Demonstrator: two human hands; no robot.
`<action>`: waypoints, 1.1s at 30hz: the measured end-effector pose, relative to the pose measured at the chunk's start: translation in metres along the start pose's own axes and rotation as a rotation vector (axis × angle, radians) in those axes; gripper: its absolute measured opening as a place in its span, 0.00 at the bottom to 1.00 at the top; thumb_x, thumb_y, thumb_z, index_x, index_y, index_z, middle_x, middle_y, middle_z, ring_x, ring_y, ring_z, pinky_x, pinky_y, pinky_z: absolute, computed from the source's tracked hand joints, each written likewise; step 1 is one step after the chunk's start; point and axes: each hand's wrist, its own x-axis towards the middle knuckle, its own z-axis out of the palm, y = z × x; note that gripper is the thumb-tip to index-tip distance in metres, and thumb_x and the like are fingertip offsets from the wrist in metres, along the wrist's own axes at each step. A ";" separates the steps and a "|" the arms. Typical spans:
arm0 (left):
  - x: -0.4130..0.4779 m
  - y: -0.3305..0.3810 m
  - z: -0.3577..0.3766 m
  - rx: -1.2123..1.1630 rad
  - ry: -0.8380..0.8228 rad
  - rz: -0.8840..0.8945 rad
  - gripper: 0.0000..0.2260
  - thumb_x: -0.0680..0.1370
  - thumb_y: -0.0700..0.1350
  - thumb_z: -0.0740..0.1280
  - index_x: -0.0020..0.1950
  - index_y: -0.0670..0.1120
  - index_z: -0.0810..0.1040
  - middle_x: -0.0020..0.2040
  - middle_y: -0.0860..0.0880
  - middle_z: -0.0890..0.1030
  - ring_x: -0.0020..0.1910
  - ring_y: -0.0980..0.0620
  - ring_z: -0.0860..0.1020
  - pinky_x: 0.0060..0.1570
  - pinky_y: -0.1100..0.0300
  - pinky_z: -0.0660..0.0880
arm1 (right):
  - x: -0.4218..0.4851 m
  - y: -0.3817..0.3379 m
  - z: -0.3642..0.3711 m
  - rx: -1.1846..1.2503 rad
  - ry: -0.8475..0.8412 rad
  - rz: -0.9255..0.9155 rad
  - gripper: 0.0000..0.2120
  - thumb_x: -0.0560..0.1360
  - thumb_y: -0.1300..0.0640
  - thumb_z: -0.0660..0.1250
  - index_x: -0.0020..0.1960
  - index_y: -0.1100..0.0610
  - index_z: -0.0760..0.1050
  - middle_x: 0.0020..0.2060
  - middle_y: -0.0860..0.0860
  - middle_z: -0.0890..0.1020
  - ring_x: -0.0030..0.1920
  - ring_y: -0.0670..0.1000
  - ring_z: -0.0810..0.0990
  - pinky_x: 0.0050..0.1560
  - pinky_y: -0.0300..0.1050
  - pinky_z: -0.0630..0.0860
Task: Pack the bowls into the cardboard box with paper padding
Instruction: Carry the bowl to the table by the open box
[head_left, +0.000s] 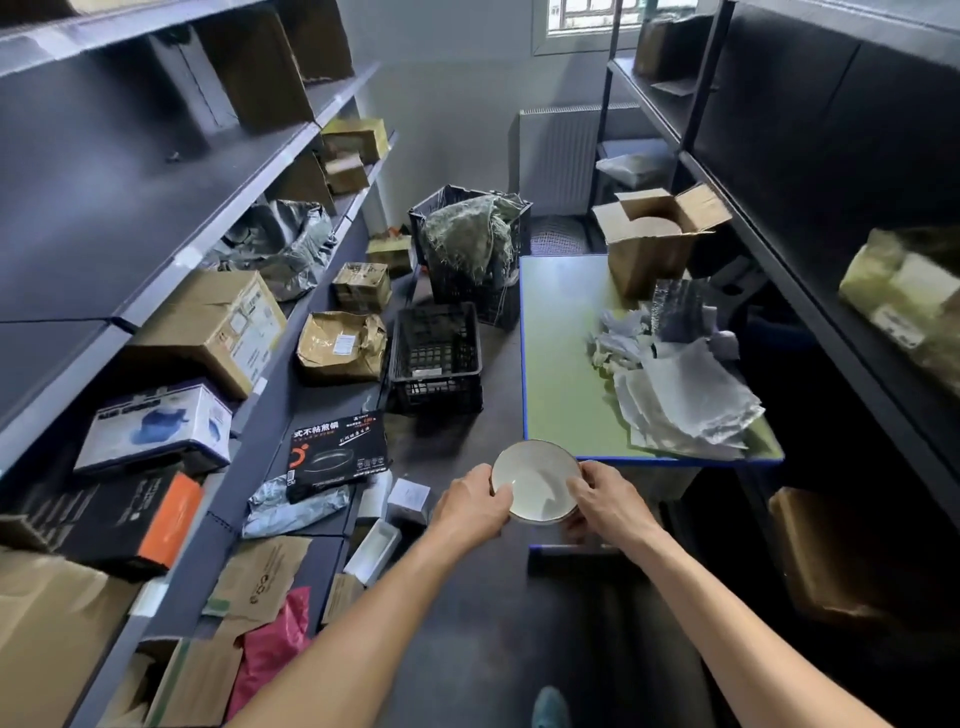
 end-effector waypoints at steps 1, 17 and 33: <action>0.010 0.007 -0.004 0.005 0.005 -0.005 0.14 0.73 0.57 0.57 0.47 0.48 0.73 0.40 0.50 0.85 0.39 0.47 0.84 0.49 0.48 0.81 | 0.013 -0.005 -0.005 -0.003 -0.005 -0.008 0.11 0.78 0.57 0.56 0.50 0.56 0.77 0.38 0.51 0.85 0.31 0.47 0.85 0.36 0.40 0.81; 0.193 0.044 -0.069 0.051 -0.085 0.047 0.10 0.74 0.51 0.57 0.48 0.47 0.73 0.39 0.52 0.85 0.39 0.48 0.84 0.49 0.48 0.80 | 0.188 -0.066 -0.017 0.106 -0.010 0.030 0.09 0.78 0.55 0.57 0.52 0.54 0.75 0.32 0.54 0.85 0.35 0.53 0.86 0.50 0.57 0.82; 0.404 0.085 -0.137 0.209 -0.270 0.240 0.12 0.73 0.55 0.56 0.50 0.51 0.72 0.43 0.50 0.83 0.43 0.47 0.82 0.49 0.47 0.80 | 0.333 -0.143 -0.013 0.295 0.264 0.167 0.12 0.76 0.57 0.58 0.52 0.52 0.79 0.36 0.54 0.84 0.34 0.55 0.86 0.49 0.58 0.83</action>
